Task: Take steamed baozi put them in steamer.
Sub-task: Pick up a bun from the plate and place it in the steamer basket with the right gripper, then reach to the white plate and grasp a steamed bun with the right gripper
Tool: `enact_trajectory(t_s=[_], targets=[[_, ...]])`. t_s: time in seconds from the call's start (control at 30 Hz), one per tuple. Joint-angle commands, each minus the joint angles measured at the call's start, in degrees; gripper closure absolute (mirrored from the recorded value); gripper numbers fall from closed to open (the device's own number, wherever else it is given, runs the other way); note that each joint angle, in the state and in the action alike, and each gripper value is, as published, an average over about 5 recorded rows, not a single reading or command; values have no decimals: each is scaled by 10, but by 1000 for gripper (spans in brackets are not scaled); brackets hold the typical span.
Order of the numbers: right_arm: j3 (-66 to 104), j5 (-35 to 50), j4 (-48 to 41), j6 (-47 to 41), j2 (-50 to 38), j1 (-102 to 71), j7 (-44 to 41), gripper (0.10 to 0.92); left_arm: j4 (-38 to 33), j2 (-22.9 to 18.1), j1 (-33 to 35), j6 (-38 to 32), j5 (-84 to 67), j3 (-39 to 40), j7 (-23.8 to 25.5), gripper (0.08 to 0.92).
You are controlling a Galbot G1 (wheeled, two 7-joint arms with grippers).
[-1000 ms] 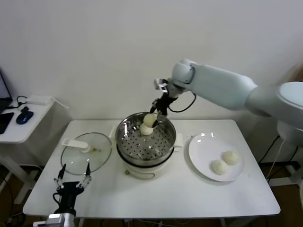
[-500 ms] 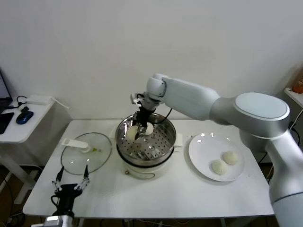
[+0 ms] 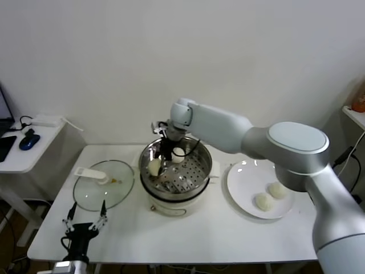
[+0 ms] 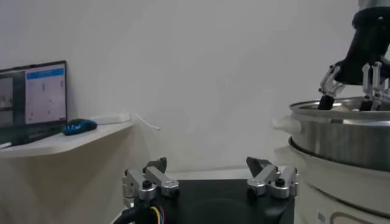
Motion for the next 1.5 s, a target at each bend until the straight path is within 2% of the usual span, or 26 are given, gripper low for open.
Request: enact_trajectory(t_s=[0.03, 0.17, 0.4, 0.6, 0.8, 0.97, 1.07, 1.2, 1.5], targets=[[5, -9, -10, 2, 8, -9, 0, 347, 2, 1, -1, 0, -1, 0, 0, 177], [5, -12, -10, 4, 8, -10, 0, 335, 3, 1, -2, 0, -1, 0, 0, 177], [5, -18, 0, 9, -1, -7, -2, 211, 3, -1, -2, 1, -1, 0, 0, 177], [-8, -1, 43, 12, -38, 26, -9, 203, 1, -1, -1, 2, -2, -1, -1, 177], [-61, 40, 100, 40, -110, 125, -34, 203, -1, 0, -1, 4, -2, -2, -1, 177], [-122, 93, 184, 57, -199, 213, -46, 203, 1, 3, -3, 5, -3, -2, -1, 177], [-149, 98, 231, 60, -259, 245, -52, 203, 3, 5, -6, 8, -4, -2, -4, 177], [-167, 66, 280, 62, -334, 258, -52, 203, 5, 4, -12, 13, -11, -1, -10, 177], [-133, -80, 321, 76, -485, 189, -45, 203, 13, 6, -23, 18, -15, -8, -10, 177]])
